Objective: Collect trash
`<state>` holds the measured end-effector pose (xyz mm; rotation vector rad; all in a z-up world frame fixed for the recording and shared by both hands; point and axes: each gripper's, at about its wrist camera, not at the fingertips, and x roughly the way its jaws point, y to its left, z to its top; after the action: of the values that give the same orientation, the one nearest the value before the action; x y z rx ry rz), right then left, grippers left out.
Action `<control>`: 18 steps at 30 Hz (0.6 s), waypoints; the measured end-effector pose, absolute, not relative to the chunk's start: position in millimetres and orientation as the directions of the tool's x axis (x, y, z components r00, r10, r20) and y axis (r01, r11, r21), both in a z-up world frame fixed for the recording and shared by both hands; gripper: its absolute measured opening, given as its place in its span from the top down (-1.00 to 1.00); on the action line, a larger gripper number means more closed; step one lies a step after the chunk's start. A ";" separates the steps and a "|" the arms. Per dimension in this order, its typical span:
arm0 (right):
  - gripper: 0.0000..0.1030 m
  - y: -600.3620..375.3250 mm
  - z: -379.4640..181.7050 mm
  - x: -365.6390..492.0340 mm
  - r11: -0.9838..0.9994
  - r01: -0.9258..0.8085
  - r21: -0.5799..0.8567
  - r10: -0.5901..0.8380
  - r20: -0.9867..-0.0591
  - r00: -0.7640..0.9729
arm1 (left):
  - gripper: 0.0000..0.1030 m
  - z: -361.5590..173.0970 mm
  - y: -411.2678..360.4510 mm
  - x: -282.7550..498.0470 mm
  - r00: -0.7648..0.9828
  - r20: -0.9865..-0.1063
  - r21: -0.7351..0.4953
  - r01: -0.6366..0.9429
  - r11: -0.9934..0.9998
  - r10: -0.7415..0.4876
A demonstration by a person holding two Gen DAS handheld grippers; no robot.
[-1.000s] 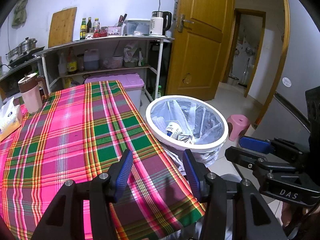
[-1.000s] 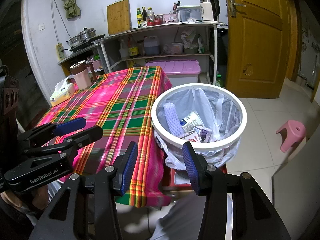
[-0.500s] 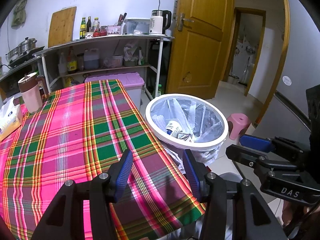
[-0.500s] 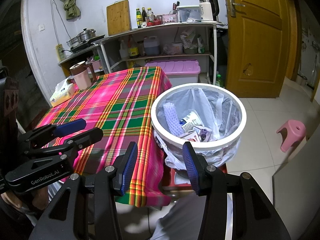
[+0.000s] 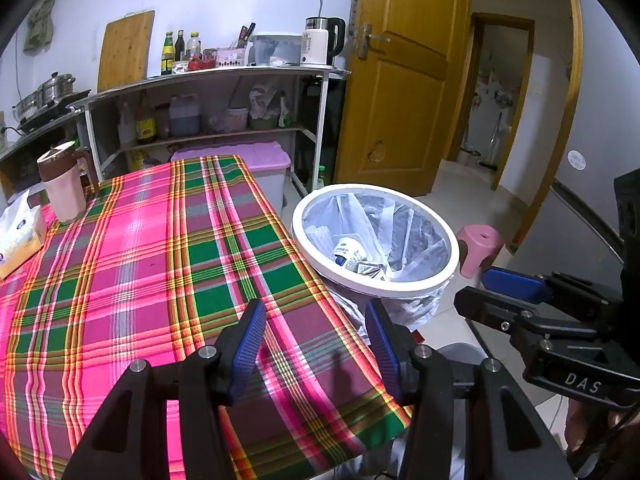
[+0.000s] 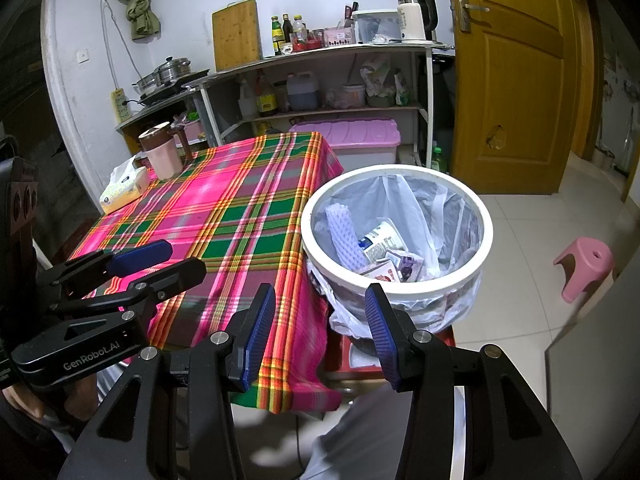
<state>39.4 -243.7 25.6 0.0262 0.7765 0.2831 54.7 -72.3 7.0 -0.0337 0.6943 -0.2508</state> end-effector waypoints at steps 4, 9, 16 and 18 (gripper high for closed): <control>0.07 -243.7 25.5 39.0 0.962 -0.243 0.128 0.262 -0.687 0.677 | 0.00 6.2 -74.1 54.7 0.738 -0.631 -0.112 0.219 0.969 -0.239; 0.07 -243.0 25.3 37.7 0.962 -0.242 0.128 0.262 -0.688 0.676 | 0.00 5.2 -76.9 55.2 0.737 -0.635 -0.103 0.219 0.970 -0.233; 0.07 -244.0 25.4 38.5 0.962 -0.243 0.129 0.263 -0.688 0.676 | 0.00 4.8 -78.5 55.6 0.735 -0.640 -0.096 0.213 0.972 -0.224; 0.07 -243.9 25.3 38.1 0.961 -0.243 0.129 0.263 -0.688 0.676 | 0.00 4.9 -78.6 55.7 0.735 -0.640 -0.096 0.214 0.972 -0.225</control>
<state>38.1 -243.9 25.3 0.0277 0.7782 0.2843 55.7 -78.6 4.9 -0.0157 0.7050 -0.2415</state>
